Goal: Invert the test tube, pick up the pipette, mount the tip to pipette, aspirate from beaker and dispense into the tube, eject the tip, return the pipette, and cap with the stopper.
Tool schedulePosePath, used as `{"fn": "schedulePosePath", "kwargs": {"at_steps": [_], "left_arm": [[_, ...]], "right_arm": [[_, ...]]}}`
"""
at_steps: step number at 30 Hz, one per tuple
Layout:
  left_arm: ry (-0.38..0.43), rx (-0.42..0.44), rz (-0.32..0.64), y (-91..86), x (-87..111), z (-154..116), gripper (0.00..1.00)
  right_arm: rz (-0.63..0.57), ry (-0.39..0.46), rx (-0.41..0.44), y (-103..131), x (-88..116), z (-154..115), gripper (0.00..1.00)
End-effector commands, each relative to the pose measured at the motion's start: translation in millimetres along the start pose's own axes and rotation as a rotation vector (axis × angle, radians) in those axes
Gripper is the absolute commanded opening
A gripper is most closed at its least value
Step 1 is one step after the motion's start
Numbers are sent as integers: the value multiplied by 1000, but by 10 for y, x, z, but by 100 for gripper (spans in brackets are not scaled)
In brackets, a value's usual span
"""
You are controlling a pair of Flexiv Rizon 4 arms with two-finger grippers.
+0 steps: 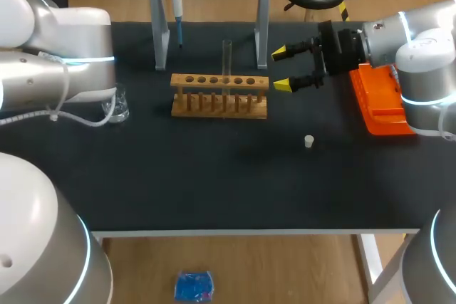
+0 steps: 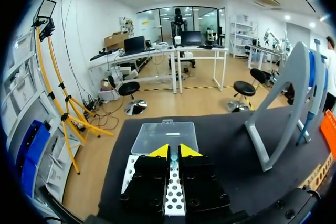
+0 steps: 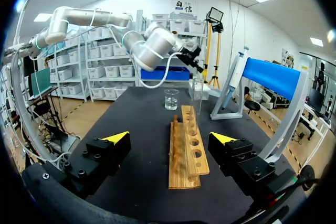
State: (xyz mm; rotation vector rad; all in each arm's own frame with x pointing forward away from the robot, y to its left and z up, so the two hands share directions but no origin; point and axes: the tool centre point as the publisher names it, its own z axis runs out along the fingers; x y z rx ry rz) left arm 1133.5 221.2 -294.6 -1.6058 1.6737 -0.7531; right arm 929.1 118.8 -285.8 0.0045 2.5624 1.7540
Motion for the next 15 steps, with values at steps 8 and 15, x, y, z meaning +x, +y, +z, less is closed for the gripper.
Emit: {"fn": "schedulePosePath", "kwargs": {"at_steps": [8,15], "left_arm": [[137,43,111,-175,-63,-566,0],[582,92,310,-169,85,-1139,0]], "right_arm": [[0,-2,2,2,6,0,100],[0,-2,2,2,6,0,100]]}}
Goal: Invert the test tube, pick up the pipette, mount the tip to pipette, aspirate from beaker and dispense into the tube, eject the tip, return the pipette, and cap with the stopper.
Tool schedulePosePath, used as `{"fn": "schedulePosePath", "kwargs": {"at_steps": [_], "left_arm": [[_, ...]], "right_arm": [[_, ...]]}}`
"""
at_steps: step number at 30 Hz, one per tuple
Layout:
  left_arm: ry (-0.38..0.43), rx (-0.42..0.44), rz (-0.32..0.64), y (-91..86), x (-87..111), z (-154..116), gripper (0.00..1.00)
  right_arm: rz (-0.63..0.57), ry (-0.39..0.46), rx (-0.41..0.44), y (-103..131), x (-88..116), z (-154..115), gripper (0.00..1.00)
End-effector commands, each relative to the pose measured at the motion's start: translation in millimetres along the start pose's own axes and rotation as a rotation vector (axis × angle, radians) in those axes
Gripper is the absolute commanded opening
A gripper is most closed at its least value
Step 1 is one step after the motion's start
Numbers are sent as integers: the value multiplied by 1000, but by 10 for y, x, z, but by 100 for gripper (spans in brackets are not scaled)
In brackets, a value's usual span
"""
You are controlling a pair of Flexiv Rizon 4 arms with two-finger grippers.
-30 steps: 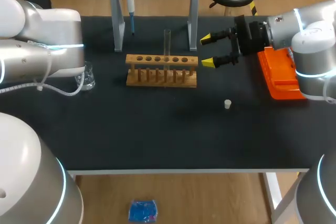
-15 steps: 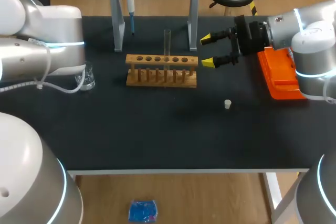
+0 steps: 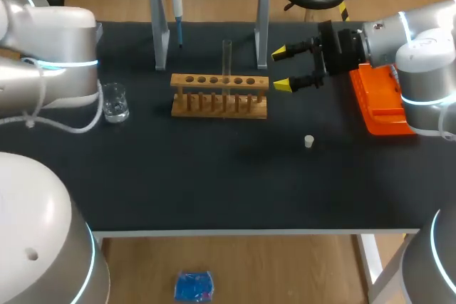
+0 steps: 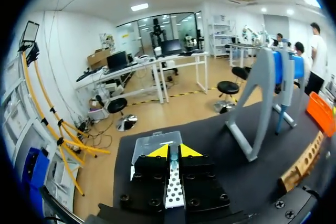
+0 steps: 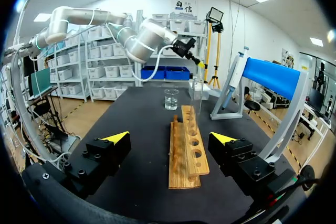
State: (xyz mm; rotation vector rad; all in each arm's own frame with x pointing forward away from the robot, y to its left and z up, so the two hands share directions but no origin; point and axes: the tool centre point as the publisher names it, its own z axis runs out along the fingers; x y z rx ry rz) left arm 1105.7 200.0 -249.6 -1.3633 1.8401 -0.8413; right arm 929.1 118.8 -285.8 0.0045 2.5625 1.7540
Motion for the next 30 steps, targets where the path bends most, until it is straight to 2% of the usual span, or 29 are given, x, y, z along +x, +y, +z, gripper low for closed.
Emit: {"fn": "schedulePosePath", "kwargs": {"at_steps": [1,21,22,24,30], "left_arm": [[441,53,123,1,7,-644,0],[441,53,123,1,7,-644,0],[479,47,231,-45,89,-690,0],[567,41,344,-90,287,-836,0],[691,44,481,-38,781,-1441,0]], "right_arm": [[0,-2,1,2,6,-1,100],[0,-2,1,2,6,-1,100],[0,-2,1,2,6,-1,100],[0,-2,1,2,6,-1,100],[0,-2,1,2,6,-1,100]]}}
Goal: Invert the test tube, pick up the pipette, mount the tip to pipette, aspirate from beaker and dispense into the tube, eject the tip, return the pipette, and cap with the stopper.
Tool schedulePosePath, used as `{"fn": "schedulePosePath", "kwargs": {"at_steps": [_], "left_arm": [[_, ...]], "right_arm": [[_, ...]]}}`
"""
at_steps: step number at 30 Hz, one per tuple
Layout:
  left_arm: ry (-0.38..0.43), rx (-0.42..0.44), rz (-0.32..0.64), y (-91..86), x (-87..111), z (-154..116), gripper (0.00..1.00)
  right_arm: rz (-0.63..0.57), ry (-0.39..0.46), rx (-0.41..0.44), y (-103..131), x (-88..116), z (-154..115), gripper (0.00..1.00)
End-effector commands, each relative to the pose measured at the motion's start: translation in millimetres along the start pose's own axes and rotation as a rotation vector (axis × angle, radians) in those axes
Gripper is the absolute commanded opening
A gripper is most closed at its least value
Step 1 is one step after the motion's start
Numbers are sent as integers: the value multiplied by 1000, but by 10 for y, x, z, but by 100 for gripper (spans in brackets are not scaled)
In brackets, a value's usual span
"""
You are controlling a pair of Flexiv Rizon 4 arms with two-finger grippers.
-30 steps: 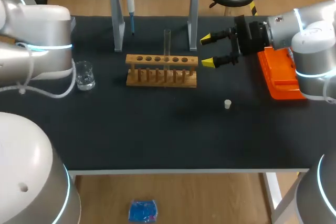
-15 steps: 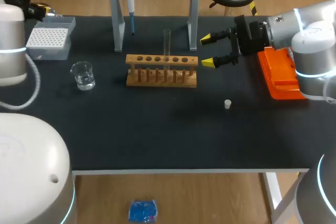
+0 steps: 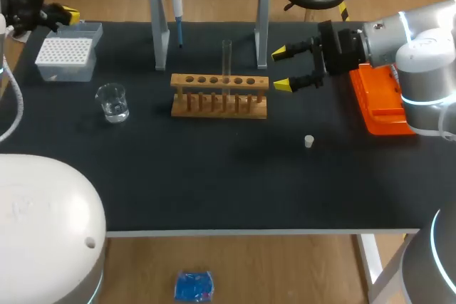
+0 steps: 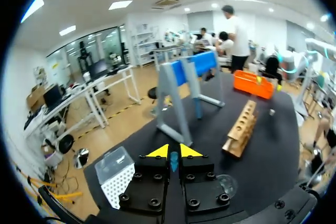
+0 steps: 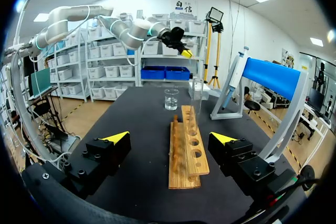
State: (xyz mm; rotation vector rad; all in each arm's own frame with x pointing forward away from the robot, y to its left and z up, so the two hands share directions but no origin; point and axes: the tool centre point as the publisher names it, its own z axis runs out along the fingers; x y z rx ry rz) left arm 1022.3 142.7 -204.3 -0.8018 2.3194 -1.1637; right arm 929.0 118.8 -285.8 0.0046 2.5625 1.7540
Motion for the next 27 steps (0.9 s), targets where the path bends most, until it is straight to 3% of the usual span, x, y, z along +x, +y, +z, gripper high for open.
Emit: {"fn": "schedulePosePath", "kwargs": {"at_steps": [1,8,17,27], "left_arm": [[186,-41,153,-105,491,-454,0],[251,-13,196,-315,1131,-647,0],[378,-8,183,-479,1843,-612,0],[378,-8,183,-479,1843,-612,0]], "right_arm": [[-1,-2,1,2,6,0,100],[-1,-2,1,2,6,0,100],[-1,-2,1,2,6,0,100],[-1,-2,1,2,6,0,100]]}}
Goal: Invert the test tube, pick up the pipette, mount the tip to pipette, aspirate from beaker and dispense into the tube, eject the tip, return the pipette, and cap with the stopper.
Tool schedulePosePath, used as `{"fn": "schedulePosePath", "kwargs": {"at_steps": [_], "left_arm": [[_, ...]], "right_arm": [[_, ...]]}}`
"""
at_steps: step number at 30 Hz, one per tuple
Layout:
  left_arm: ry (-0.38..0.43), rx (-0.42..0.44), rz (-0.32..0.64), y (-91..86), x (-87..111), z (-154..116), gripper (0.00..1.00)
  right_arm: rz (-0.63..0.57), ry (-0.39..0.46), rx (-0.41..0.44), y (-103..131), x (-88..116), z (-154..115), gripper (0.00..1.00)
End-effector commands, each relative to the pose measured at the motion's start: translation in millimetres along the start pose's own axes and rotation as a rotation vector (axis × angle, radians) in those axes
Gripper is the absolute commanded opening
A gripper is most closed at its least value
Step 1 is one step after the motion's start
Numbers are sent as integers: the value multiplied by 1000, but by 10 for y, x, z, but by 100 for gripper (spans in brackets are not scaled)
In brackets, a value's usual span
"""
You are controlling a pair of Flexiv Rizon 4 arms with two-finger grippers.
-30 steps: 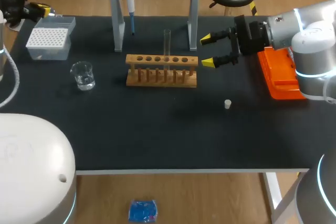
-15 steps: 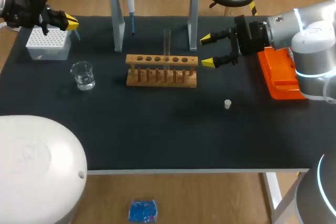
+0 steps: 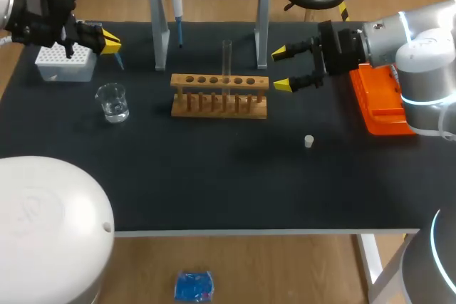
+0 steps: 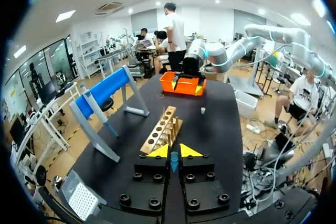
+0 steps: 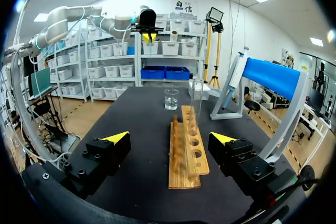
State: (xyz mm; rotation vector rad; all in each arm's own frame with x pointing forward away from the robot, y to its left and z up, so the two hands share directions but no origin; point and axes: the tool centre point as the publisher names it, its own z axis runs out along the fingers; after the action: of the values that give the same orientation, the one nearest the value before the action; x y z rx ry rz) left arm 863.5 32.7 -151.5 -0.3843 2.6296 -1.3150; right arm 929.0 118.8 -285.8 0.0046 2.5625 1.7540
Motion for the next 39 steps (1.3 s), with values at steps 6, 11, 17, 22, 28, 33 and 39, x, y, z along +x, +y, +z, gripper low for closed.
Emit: {"fn": "schedulePosePath", "kwargs": {"at_steps": [6,11,17,22,28,33,39], "left_arm": [[3,-2,0,1,-2,-9,0],[4,-31,-10,-183,76,94,0],[9,-92,3,-724,530,486,0],[75,-155,44,-939,778,886,0],[121,-147,62,-1055,938,1266,0],[134,-118,37,-1067,926,1576,0],[111,-124,29,-996,934,1837,0]], "right_arm": [[-1,-2,1,2,6,0,100],[-1,-2,1,2,6,0,100],[-1,-2,1,2,6,0,100],[-1,-2,1,2,6,0,100],[-1,-2,1,2,6,0,100],[-1,-2,1,2,6,0,100],[-1,-2,1,2,6,0,100]]}}
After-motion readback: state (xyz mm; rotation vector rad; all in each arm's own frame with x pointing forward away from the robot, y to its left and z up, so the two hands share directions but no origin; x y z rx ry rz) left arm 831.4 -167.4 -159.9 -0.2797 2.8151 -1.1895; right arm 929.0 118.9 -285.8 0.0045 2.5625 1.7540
